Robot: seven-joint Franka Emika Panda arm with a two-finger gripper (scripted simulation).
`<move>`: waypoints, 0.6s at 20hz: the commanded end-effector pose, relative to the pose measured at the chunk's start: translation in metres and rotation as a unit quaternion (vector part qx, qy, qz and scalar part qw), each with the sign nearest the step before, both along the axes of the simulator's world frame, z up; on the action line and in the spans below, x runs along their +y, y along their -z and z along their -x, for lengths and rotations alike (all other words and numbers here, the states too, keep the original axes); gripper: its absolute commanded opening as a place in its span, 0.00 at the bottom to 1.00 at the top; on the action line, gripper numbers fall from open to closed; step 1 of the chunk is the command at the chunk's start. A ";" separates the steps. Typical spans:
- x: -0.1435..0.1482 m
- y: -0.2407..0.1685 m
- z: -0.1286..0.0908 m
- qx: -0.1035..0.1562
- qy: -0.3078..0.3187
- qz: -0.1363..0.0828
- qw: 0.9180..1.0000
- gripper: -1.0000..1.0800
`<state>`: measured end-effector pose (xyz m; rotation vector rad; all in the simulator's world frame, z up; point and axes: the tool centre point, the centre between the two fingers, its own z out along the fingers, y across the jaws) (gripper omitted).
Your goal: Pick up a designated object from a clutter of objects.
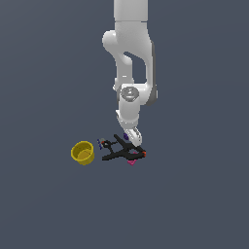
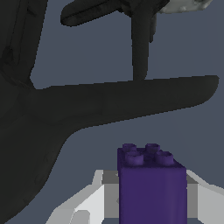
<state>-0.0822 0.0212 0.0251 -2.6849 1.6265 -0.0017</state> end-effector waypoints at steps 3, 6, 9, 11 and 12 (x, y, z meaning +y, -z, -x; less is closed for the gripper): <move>-0.002 -0.015 -0.002 0.000 0.000 0.000 1.000 0.00; -0.003 -0.031 -0.004 0.000 0.000 0.000 1.000 0.00; -0.005 -0.051 -0.006 0.000 0.001 0.000 1.000 0.00; -0.007 -0.067 -0.008 0.000 0.001 0.000 1.000 0.00; -0.008 -0.075 -0.008 0.000 0.001 0.000 1.000 0.00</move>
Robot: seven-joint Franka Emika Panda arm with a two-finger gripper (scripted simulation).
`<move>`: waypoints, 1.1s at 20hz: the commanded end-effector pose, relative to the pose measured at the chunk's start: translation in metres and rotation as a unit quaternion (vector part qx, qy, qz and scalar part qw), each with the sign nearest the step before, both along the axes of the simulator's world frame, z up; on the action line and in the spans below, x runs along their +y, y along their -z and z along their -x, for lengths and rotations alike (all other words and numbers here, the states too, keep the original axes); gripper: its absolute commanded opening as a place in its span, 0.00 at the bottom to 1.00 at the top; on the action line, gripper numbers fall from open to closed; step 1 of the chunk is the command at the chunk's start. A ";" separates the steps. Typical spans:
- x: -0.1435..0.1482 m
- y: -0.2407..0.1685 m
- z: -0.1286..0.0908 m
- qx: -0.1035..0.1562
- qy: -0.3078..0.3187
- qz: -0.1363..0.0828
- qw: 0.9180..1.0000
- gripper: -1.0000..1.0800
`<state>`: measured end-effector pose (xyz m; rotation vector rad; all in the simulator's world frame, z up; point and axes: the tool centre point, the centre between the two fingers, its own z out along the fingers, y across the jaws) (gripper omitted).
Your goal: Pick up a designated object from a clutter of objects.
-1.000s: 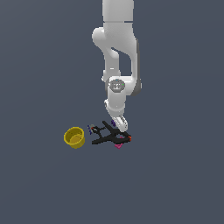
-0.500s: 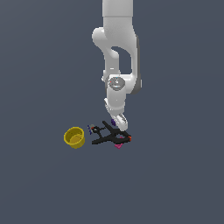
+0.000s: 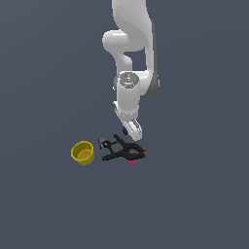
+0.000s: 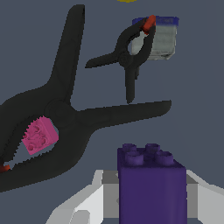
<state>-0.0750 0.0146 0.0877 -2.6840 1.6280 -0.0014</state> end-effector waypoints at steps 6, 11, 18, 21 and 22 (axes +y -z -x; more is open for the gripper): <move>-0.007 -0.067 -0.008 0.000 0.001 0.000 1.000 0.00; -0.012 -0.113 -0.013 0.000 0.001 0.000 1.000 0.00; -0.019 -0.178 -0.022 0.000 0.002 0.001 1.000 0.00; -0.022 -0.206 -0.026 0.001 0.002 0.001 1.000 0.00; -0.022 -0.215 -0.028 0.001 0.002 0.001 1.000 0.00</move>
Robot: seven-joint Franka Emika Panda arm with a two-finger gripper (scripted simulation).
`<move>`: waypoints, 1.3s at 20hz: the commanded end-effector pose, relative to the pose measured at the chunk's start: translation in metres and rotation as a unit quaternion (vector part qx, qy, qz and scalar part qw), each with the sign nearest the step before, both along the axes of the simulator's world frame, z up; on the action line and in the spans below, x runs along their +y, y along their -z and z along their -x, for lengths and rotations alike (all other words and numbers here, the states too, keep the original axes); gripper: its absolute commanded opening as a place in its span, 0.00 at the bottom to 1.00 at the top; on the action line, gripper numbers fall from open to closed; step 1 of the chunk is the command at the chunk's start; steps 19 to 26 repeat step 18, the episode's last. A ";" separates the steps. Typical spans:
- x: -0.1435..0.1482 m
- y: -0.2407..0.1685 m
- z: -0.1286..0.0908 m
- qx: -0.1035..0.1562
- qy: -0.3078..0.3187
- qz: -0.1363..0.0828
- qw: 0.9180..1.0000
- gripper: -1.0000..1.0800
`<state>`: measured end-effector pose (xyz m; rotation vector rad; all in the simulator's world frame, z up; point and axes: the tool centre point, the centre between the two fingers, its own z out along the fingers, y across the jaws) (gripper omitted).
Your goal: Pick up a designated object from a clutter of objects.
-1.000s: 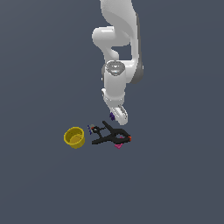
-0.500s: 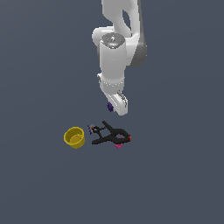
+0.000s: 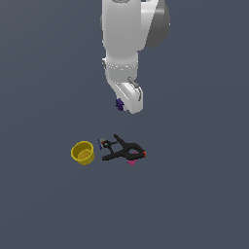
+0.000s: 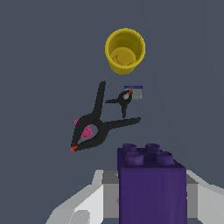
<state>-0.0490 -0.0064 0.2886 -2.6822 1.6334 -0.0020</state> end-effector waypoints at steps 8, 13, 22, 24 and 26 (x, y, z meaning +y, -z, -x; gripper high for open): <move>-0.007 -0.066 -0.011 0.001 0.000 0.000 1.000 0.00; -0.008 -0.083 -0.015 0.001 0.000 0.000 1.000 0.00; -0.009 -0.088 -0.017 0.001 0.000 0.000 1.000 0.00; -0.009 -0.088 -0.017 0.001 0.000 0.000 1.000 0.00; -0.009 -0.088 -0.017 0.001 0.000 0.000 1.000 0.00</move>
